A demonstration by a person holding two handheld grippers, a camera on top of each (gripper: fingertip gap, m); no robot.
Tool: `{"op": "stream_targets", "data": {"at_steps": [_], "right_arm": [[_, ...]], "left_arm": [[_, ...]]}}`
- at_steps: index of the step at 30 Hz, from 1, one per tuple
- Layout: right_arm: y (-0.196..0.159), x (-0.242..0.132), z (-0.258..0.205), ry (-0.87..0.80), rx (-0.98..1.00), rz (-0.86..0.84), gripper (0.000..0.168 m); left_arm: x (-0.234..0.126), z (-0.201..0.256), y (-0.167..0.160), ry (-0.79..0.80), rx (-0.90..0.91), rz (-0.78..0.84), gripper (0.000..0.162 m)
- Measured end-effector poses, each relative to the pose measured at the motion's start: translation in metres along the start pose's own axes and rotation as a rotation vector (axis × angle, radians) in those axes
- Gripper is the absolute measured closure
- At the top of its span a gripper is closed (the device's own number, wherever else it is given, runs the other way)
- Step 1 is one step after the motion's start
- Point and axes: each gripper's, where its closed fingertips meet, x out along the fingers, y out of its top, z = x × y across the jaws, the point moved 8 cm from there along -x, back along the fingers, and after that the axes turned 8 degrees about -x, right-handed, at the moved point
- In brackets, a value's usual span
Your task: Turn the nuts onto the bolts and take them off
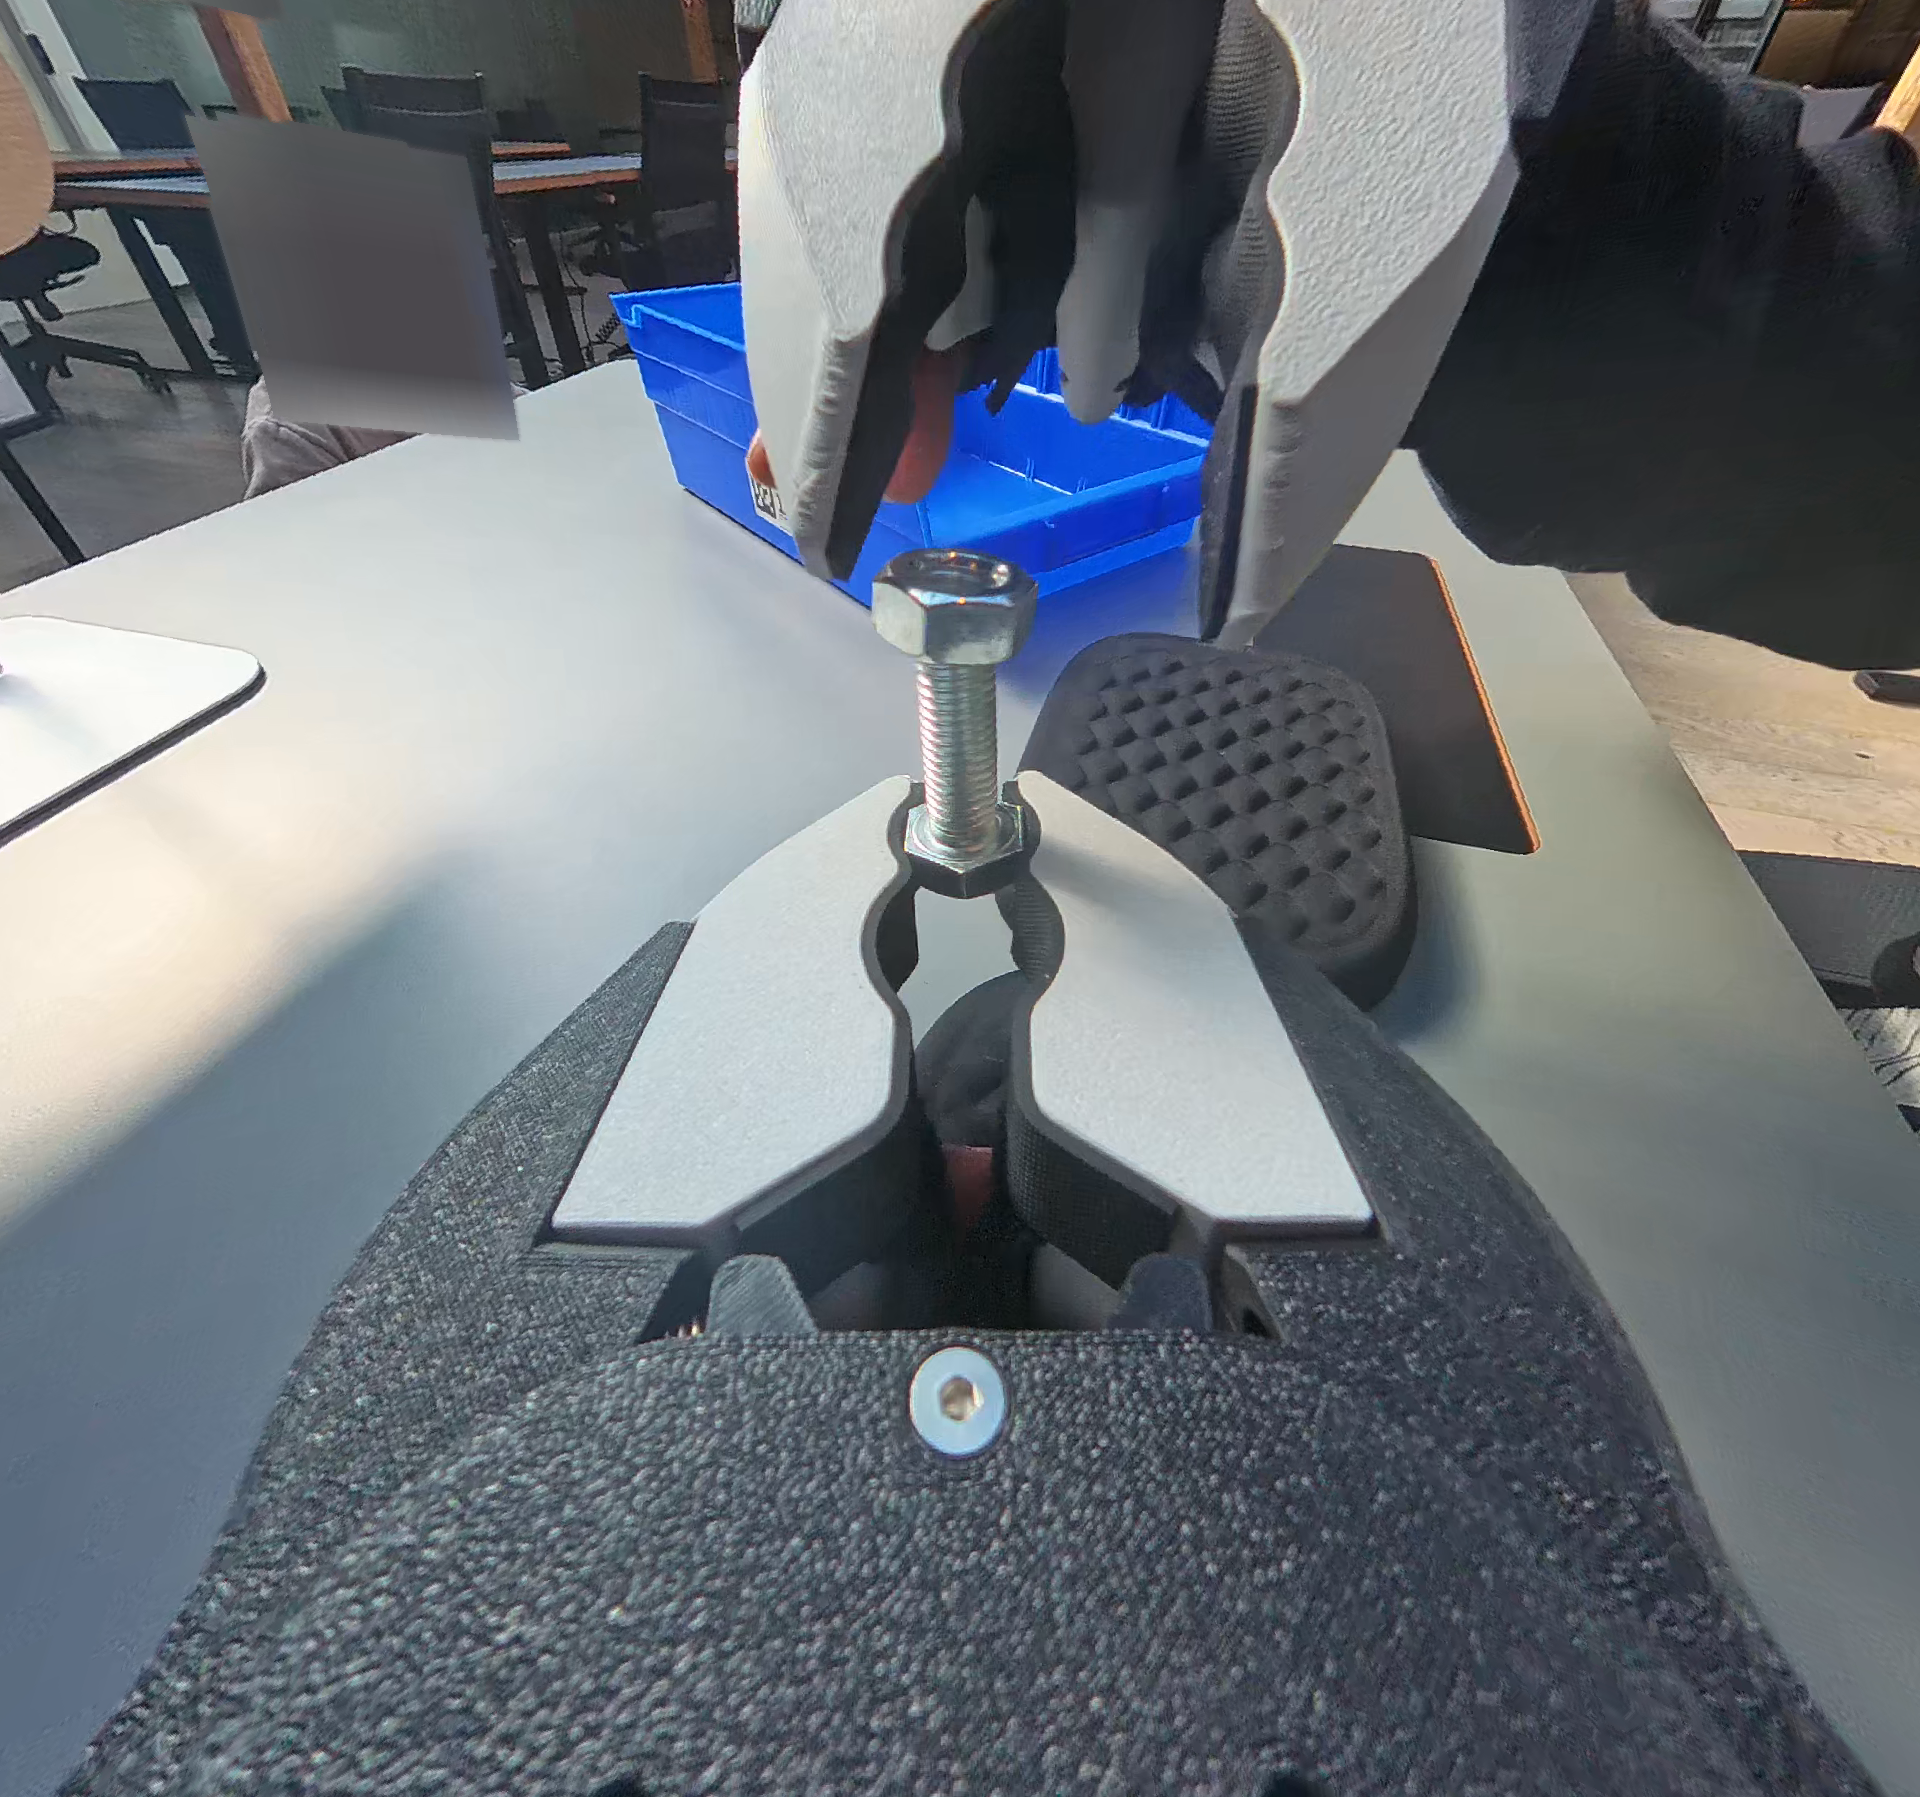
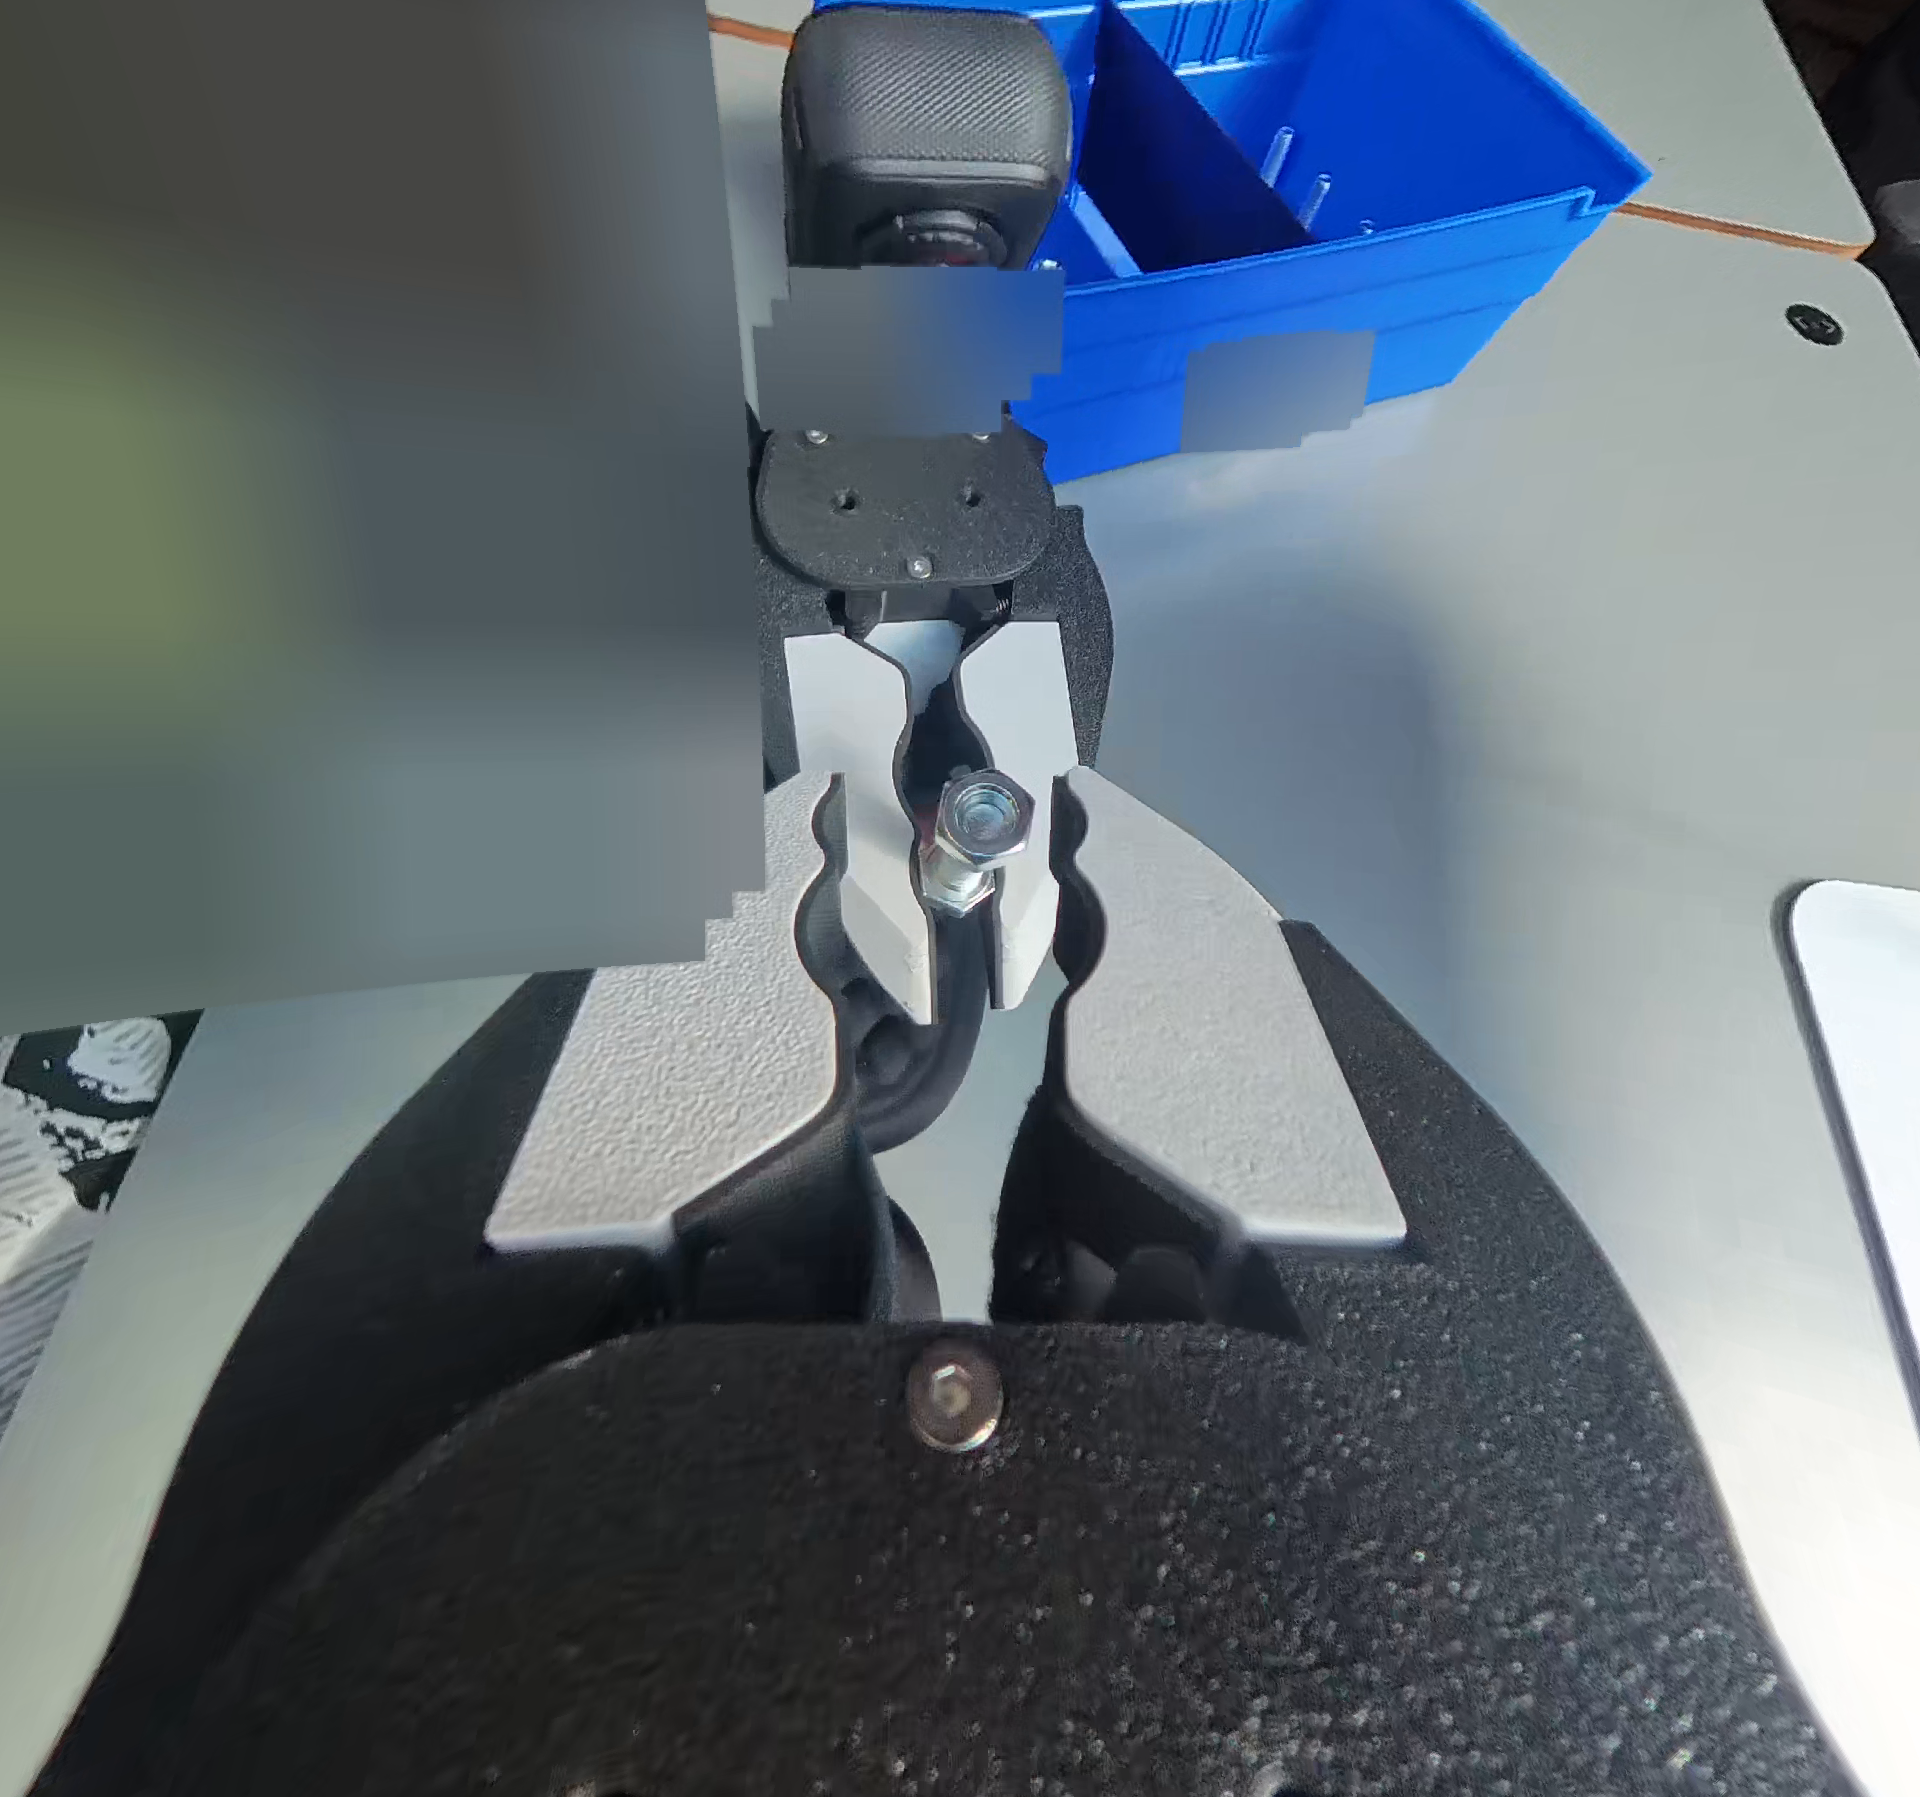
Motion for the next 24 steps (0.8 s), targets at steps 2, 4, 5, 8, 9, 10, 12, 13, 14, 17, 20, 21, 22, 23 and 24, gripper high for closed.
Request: {"op": "stream_targets", "data": {"at_steps": [2,4,5,8,9,10,12,13,14,17,20,21,22,23,24], "right_arm": [[-0.002,-0.001,0.005,0.048,-0.088,-0.043,0.133],[-0.003,0.001,0.009,0.081,-0.158,-0.075,0.136],[-0.003,0.003,0.011,0.099,-0.173,-0.083,0.138],[-0.001,0.008,0.013,0.132,-0.201,-0.077,0.149],[-0.001,0.008,0.013,0.146,-0.204,-0.083,0.149],[0.0,0.008,0.014,0.162,-0.208,-0.093,0.15],[0.001,0.008,0.014,0.204,-0.243,-0.122,0.15],[0.002,0.008,0.014,0.223,-0.265,-0.139,0.15],[0.003,0.008,0.014,0.25,-0.282,-0.149,0.15],[0.004,0.01,0.018,0.304,-0.292,-0.125,0.15],[0.001,0.01,0.022,0.312,-0.262,-0.015,0.15],[0.0,0.01,0.024,0.309,-0.242,0.028,0.15],[-0.002,0.01,0.025,0.308,-0.222,0.069,0.15],[-0.004,0.011,0.025,0.307,-0.206,0.103,0.15],[-0.006,0.011,0.025,0.307,-0.197,0.125,0.15]], "left_arm": [[0.0,0.001,0.0,-0.011,0.001,0.002,0.149],[-0.001,0.001,0.0,-0.022,-0.001,0.003,0.149],[-0.001,0.0,0.0,-0.022,-0.004,0.005,0.149],[-0.001,0.0,0.0,-0.028,-0.006,0.007,0.149],[-0.001,0.001,0.0,-0.031,-0.005,0.005,0.149],[-0.001,0.001,0.0,-0.033,-0.003,0.003,0.149],[0.0,0.002,0.0,-0.043,0.006,-0.007,0.149],[0.0,0.003,-0.001,-0.044,0.011,-0.012,0.149],[0.001,0.003,-0.001,-0.046,0.016,-0.015,0.149],[0.0,0.004,0.0,-0.053,0.02,-0.009,0.149],[-0.003,0.003,0.002,-0.062,0.008,0.024,0.149],[-0.004,0.002,0.002,-0.063,0.002,0.037,0.149],[-0.004,0.002,0.003,-0.064,-0.003,0.048,0.149],[-0.005,0.001,0.003,-0.065,-0.004,0.055,0.149],[-0.005,0.001,0.003,-0.066,-0.004,0.056,0.149]]}}
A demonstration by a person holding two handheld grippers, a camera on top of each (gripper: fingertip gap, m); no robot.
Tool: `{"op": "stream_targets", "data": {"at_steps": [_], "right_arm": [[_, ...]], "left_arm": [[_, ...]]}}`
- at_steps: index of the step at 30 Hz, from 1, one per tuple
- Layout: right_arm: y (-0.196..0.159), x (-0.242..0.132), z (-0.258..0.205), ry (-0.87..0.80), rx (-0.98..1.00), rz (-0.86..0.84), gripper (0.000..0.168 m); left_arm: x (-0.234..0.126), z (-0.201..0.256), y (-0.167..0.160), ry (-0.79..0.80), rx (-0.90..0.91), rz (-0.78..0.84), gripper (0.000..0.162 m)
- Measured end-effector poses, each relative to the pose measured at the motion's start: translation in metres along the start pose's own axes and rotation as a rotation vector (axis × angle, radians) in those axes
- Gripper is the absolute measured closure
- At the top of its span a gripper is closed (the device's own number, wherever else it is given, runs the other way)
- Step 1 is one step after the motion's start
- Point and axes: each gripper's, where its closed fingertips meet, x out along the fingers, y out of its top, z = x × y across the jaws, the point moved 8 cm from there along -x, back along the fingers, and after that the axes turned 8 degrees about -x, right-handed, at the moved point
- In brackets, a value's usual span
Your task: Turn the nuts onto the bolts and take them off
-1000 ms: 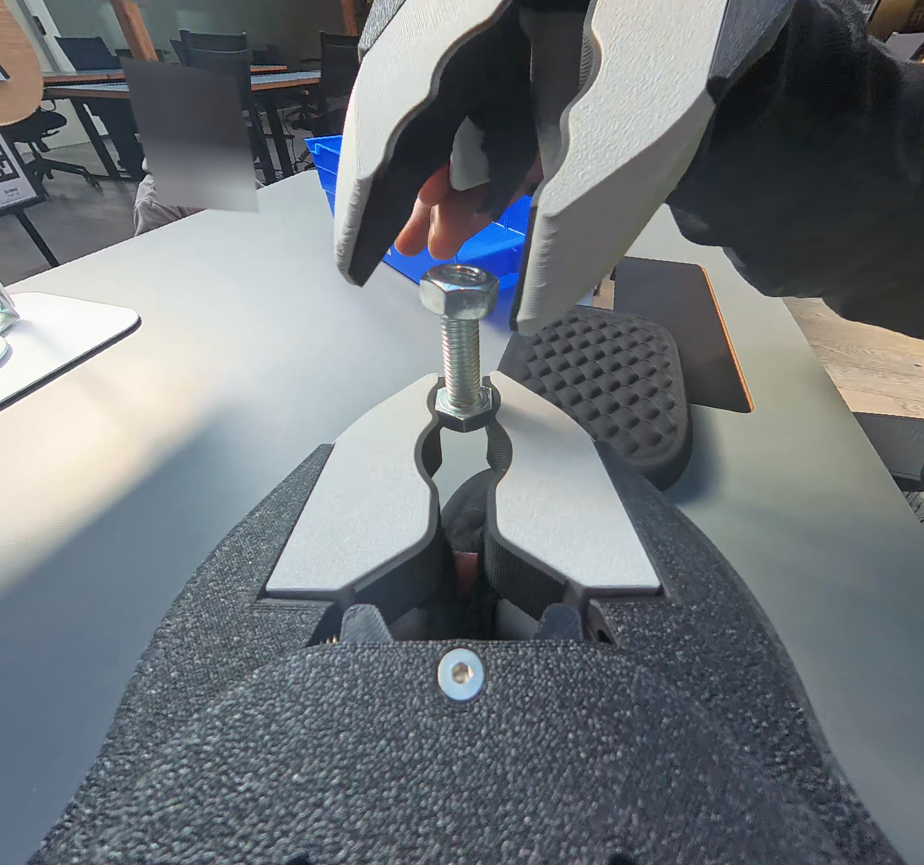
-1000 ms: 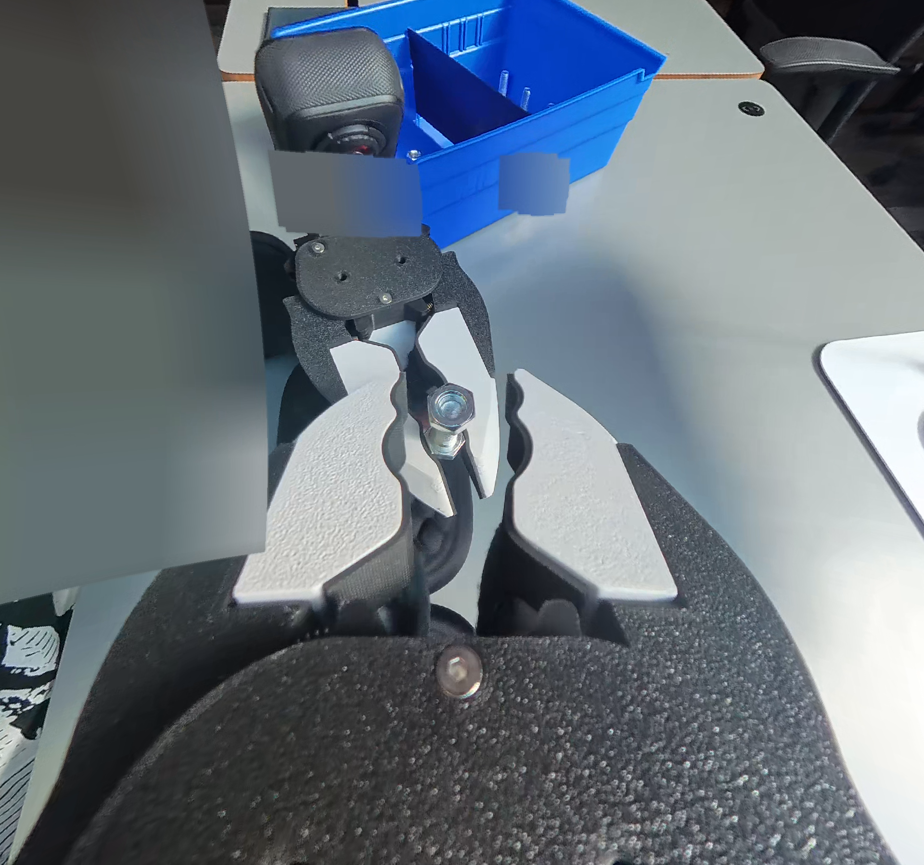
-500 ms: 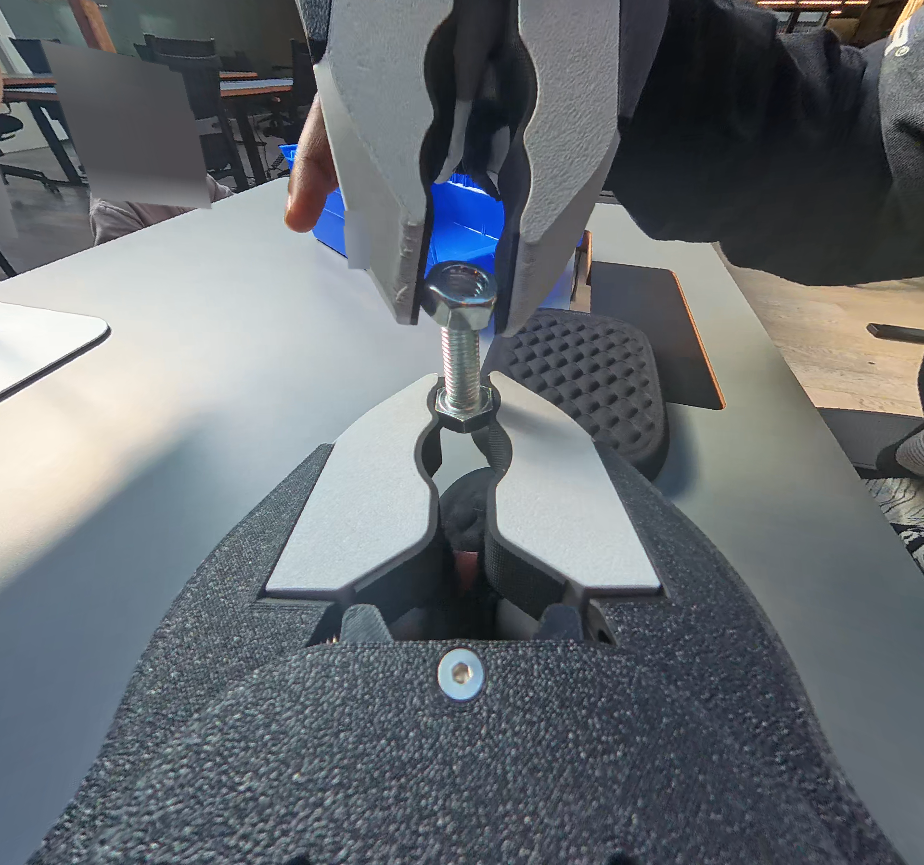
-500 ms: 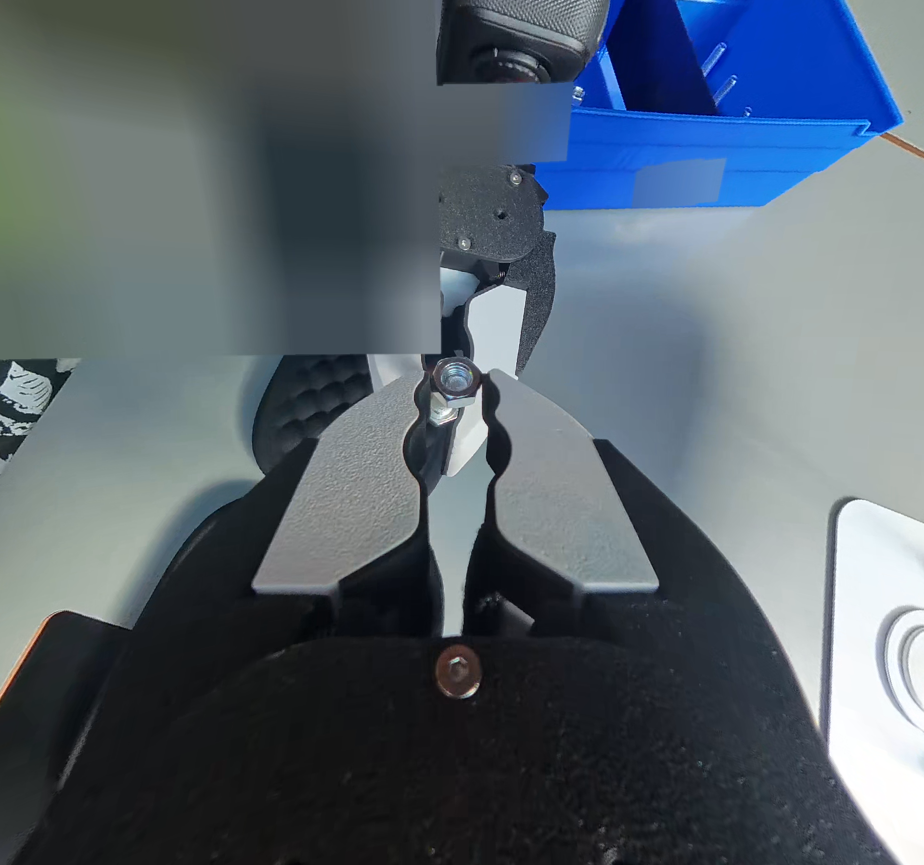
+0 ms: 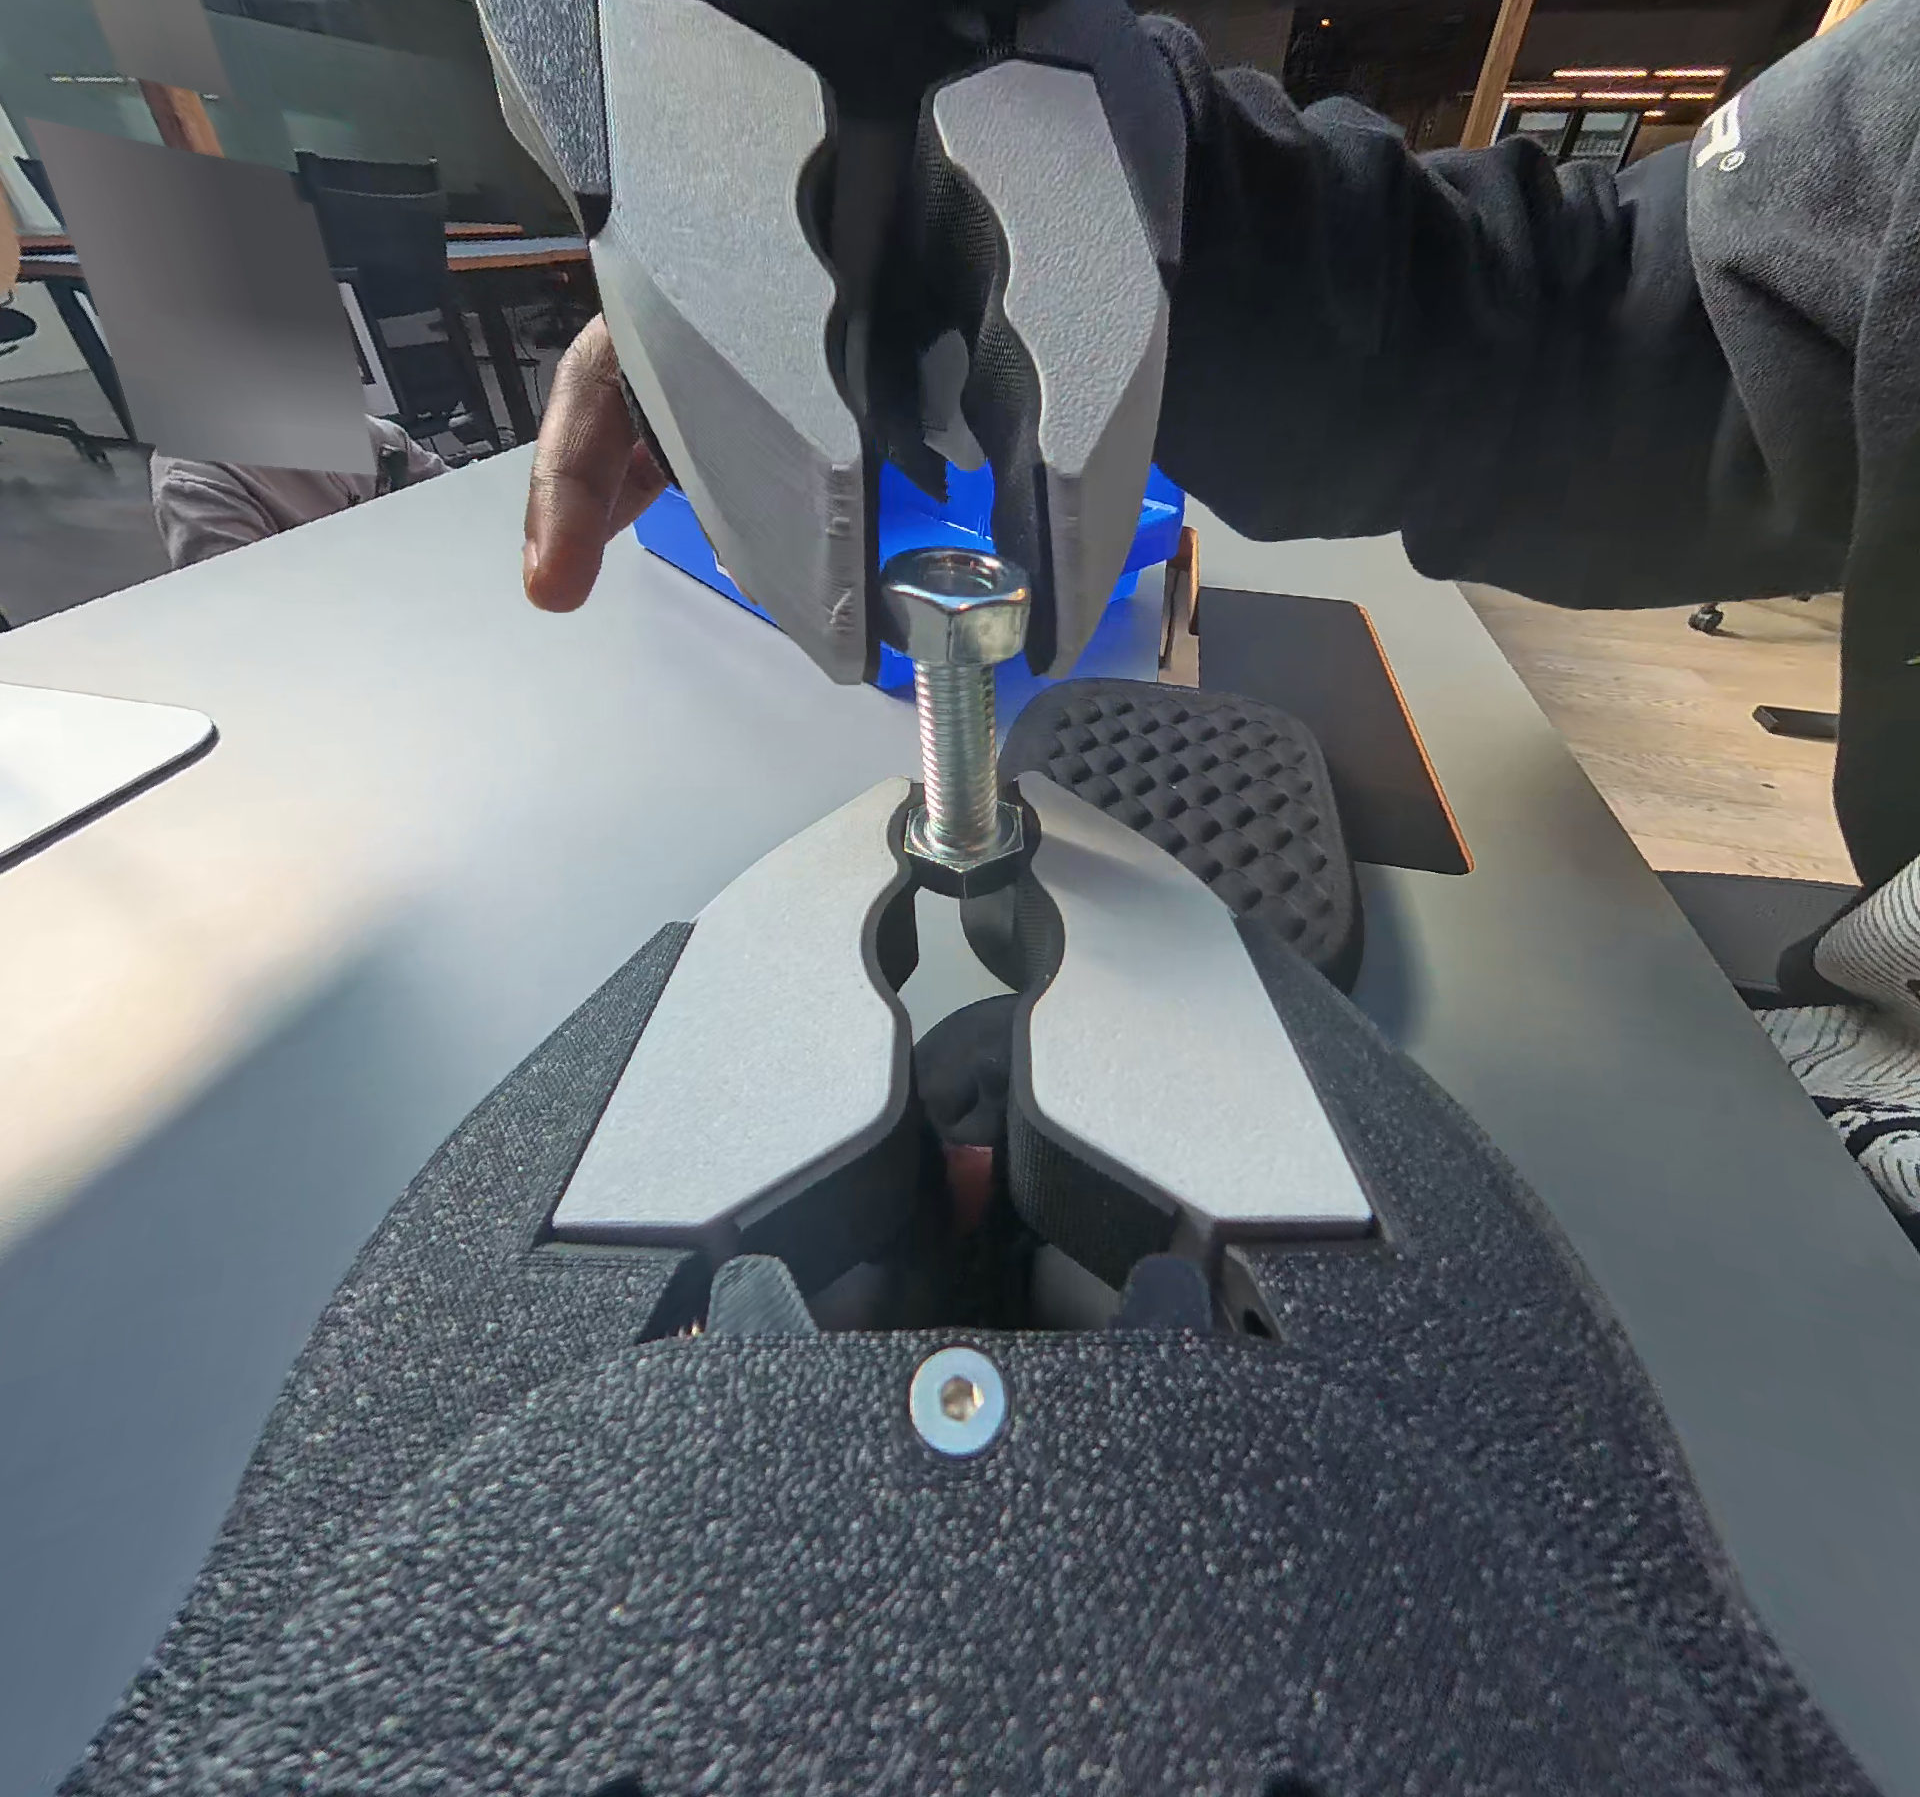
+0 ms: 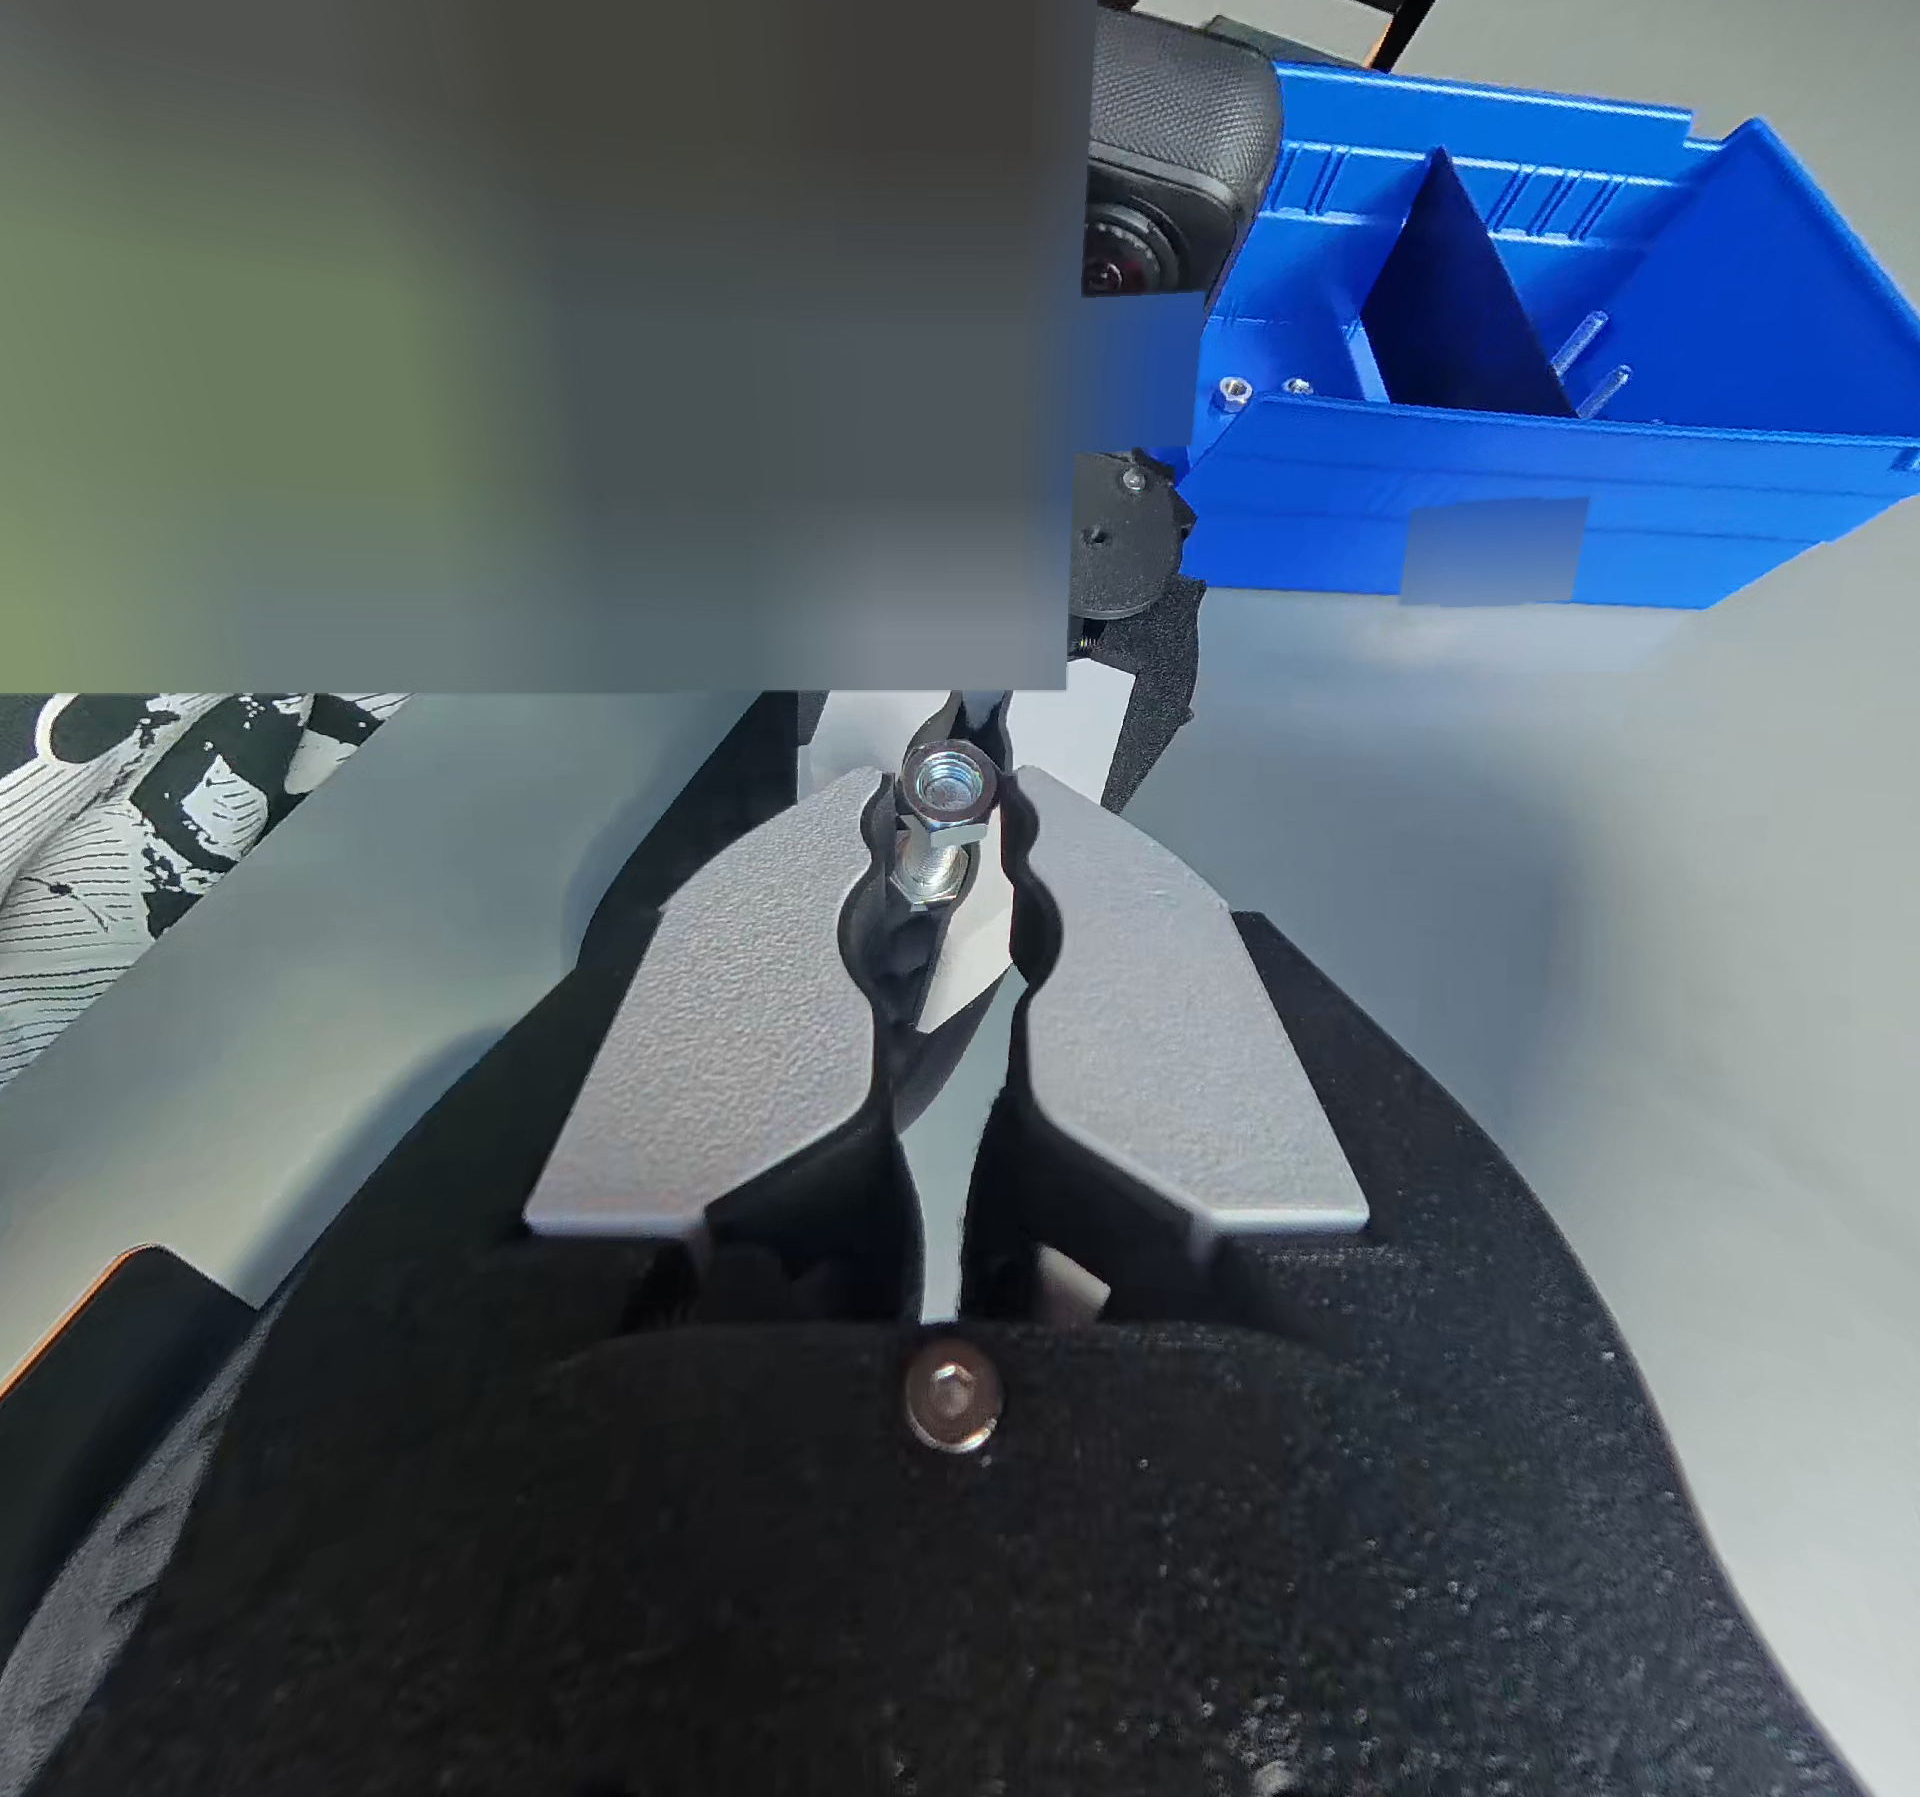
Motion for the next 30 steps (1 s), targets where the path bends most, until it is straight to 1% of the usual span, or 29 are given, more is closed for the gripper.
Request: {"op": "stream_targets", "data": {"at_steps": [5,11,20,24,27,28,30], "right_arm": [[-0.003,0.0,-0.002,-0.032,0.023,0.013,0.15],[-0.002,0.0,-0.006,-0.136,0.123,-0.025,0.15],[0.0,0.004,-0.018,-0.414,0.348,-0.035,0.15],[0.004,0.007,-0.025,-0.542,0.411,-0.075,0.15],[0.006,0.01,-0.029,-0.599,0.422,-0.083,0.15],[0.007,0.009,-0.029,-0.6,0.404,-0.087,0.147],[0.008,0.006,-0.027,-0.583,0.347,-0.062,0.113]], "left_arm": [[0.001,0.0,-0.001,0.01,0.003,-0.012,0.149],[0.002,-0.002,-0.001,0.053,-0.002,-0.015,0.149],[0.001,-0.006,0.0,0.115,-0.018,-0.003,0.149],[0.002,-0.006,-0.001,0.13,-0.013,-0.009,0.149],[0.002,-0.005,-0.001,0.123,-0.013,-0.011,0.149],[0.002,-0.005,-0.001,0.12,-0.01,-0.011,0.149],[0.003,-0.004,-0.001,0.108,-0.004,-0.014,0.149]]}}
